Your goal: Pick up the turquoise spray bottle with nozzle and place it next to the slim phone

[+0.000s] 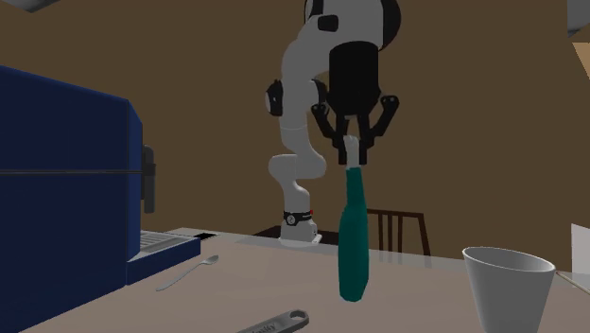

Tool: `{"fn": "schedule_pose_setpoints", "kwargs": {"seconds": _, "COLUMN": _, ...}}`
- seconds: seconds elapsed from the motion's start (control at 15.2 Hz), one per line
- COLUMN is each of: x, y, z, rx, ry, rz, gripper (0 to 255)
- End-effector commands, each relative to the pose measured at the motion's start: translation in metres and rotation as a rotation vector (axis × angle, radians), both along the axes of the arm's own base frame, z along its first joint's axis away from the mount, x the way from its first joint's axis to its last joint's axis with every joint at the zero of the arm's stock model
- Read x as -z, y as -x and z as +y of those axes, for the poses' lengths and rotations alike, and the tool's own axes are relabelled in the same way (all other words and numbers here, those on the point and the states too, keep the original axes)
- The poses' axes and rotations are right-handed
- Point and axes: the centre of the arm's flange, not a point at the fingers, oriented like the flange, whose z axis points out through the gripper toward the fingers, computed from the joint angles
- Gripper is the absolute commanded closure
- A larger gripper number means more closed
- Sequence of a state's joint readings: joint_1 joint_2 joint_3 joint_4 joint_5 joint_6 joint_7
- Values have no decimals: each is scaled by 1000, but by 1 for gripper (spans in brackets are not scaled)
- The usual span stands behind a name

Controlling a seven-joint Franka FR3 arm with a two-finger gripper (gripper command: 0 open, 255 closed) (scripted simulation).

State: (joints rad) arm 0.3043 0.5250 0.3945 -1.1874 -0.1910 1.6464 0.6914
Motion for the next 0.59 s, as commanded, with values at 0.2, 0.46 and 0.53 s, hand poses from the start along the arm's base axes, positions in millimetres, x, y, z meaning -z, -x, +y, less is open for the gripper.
{"fn": "schedule_pose_setpoints", "kwargs": {"seconds": 0.2, "x": -24, "y": 29, "z": -52, "rx": 0, "ry": 0, "rz": 0, "gripper": 255}}
{"fn": "schedule_pose_setpoints", "kwargs": {"seconds": 0.46, "x": -43, "y": 53, "z": -95, "rx": 0, "ry": 0, "rz": 0, "gripper": 255}}
{"fn": "schedule_pose_setpoints", "kwargs": {"seconds": 0.53, "x": -48, "y": 59, "z": -105, "rx": 0, "ry": 0, "rz": 0, "gripper": 255}}
